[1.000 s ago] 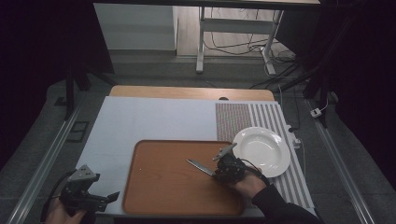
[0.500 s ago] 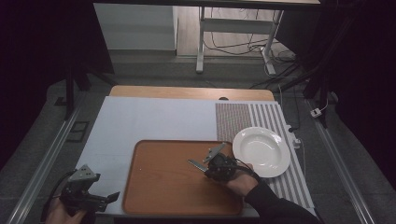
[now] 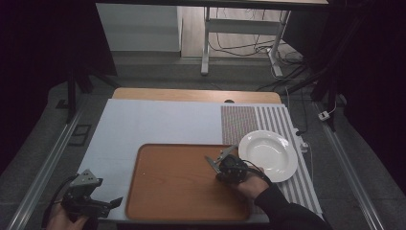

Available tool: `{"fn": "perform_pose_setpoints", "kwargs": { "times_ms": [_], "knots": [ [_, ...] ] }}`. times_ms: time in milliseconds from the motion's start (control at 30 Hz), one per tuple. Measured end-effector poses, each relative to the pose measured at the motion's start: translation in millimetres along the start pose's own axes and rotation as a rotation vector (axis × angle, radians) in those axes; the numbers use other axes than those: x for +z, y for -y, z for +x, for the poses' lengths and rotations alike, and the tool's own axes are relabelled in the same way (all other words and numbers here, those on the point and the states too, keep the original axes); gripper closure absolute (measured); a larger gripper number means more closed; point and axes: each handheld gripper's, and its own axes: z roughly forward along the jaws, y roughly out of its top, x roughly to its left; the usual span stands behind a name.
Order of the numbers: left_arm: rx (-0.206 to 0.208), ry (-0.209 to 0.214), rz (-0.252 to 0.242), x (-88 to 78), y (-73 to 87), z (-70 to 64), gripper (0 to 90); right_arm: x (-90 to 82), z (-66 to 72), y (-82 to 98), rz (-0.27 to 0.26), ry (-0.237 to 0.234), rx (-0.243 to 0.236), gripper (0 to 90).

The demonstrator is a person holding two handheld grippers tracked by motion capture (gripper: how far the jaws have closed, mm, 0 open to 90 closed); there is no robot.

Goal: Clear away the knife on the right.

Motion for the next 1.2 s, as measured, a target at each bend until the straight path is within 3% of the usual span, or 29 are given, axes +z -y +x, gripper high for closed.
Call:
{"fn": "perform_pose_setpoints", "kwargs": {
  "times_ms": [433,900,1033,1200],
  "knots": [
    [0.002,-0.001,0.000,0.0,-0.2,-0.2,1.1,-13.2,-21.2,21.0,0.020,0.018,0.096,90.0],
    [0.001,0.000,0.000,0.0,-0.2,-0.1,1.2,-18.5,-31.0,30.3,0.022,0.027,0.140,90.0],
    [0.000,0.000,0.000,0.0,-0.2,0.0,1.3,-21.1,-30.2,28.1,-0.012,0.022,0.135,89.3],
    [0.000,0.000,0.001,0.2,-0.2,-0.1,1.3,-25.8,-25.6,23.0,-0.069,0.025,0.125,78.1]
  ]
}}
